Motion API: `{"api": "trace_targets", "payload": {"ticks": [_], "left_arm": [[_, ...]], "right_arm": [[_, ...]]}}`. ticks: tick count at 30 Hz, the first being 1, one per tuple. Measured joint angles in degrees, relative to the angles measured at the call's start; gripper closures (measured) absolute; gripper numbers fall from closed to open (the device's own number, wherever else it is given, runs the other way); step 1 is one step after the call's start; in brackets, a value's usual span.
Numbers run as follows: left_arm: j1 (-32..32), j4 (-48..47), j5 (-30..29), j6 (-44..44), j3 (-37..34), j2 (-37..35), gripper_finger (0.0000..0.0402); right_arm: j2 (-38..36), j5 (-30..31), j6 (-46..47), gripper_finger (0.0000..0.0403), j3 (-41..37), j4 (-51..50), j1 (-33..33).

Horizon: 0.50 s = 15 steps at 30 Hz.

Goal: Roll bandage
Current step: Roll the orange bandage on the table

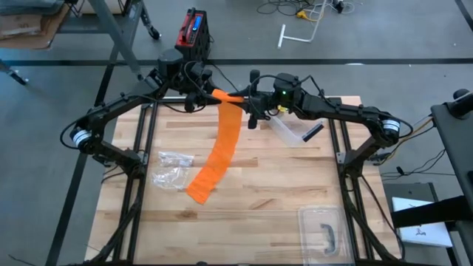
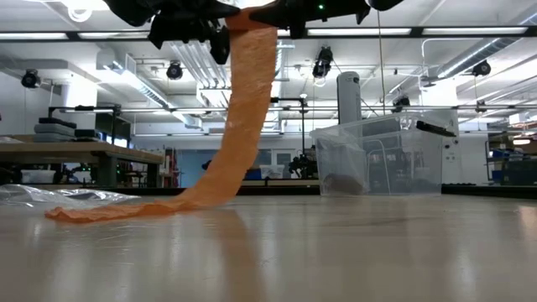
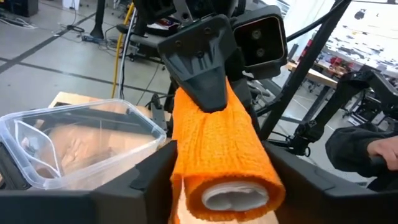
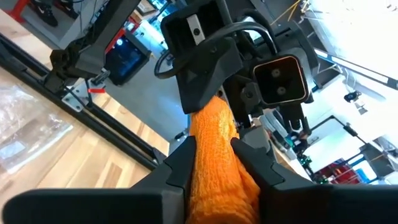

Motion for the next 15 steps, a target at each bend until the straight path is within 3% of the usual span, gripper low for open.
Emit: {"api": "trace_targets", "payload": {"ticks": [5,10,15], "left_arm": [[-0.01,-0.47,-0.58,1.96,-0.11,0.0,0.0262],[-0.06,-0.19,-2.33,5.9,-0.11,0.0,0.0325],[-0.09,1.24,-3.6,9.42,-0.11,-0.02,0.0347]], "right_arm": [[-0.11,0.05,0.51,0.0316,0.0,-2.1,0.04],[-0.7,0.13,14.0,0.0279,0.02,-1.55,0.13],[-3.64,-0.78,28.75,0.0208,0.0,-0.77,0.33]]}}
